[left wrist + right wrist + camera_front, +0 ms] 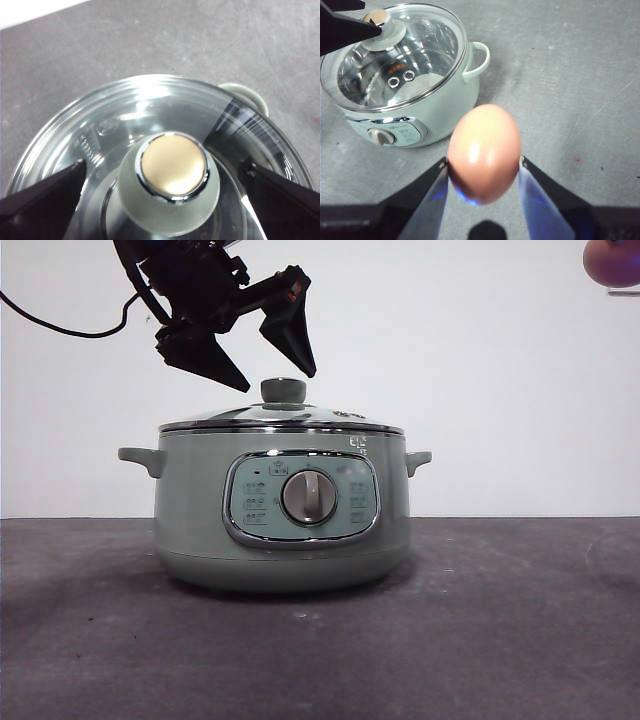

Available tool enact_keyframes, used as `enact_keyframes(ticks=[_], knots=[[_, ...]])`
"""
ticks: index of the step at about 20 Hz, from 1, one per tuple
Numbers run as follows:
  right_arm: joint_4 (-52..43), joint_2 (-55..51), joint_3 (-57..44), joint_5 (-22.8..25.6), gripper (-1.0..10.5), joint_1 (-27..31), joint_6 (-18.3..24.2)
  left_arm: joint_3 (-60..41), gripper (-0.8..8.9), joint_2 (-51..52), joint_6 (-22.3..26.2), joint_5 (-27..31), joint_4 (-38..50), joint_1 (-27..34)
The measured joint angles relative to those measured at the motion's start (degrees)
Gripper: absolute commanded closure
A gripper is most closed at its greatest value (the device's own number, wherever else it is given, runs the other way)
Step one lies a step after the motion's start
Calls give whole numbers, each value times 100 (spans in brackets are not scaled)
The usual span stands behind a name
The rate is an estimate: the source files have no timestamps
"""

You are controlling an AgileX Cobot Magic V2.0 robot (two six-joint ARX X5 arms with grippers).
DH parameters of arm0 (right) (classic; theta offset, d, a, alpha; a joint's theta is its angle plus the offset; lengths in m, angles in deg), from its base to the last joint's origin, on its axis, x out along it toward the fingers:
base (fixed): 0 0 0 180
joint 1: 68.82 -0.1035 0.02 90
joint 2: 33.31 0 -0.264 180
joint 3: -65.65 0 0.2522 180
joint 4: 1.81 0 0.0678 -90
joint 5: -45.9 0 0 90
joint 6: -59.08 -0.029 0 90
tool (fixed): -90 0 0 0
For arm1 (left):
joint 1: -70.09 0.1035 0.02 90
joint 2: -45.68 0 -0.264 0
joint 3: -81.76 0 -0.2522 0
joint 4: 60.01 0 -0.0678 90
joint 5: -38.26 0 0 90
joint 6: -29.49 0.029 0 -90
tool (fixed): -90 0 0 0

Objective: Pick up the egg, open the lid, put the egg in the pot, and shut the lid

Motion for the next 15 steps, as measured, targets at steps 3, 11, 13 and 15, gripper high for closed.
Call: enact_keyframes(ticks=[3,11,13,15], knots=[[-26,0,2,0,963,0,-17,0,220,-98,-2,2,15,-72],[-26,0,0,0,963,0,-17,0,709,-234,-11,4,164,-111],[-26,0,0,0,963,0,-17,0,821,-234,-9,9,173,-131],[-24,0,0,0,963,0,-17,0,822,-234,-15,63,190,-138]])
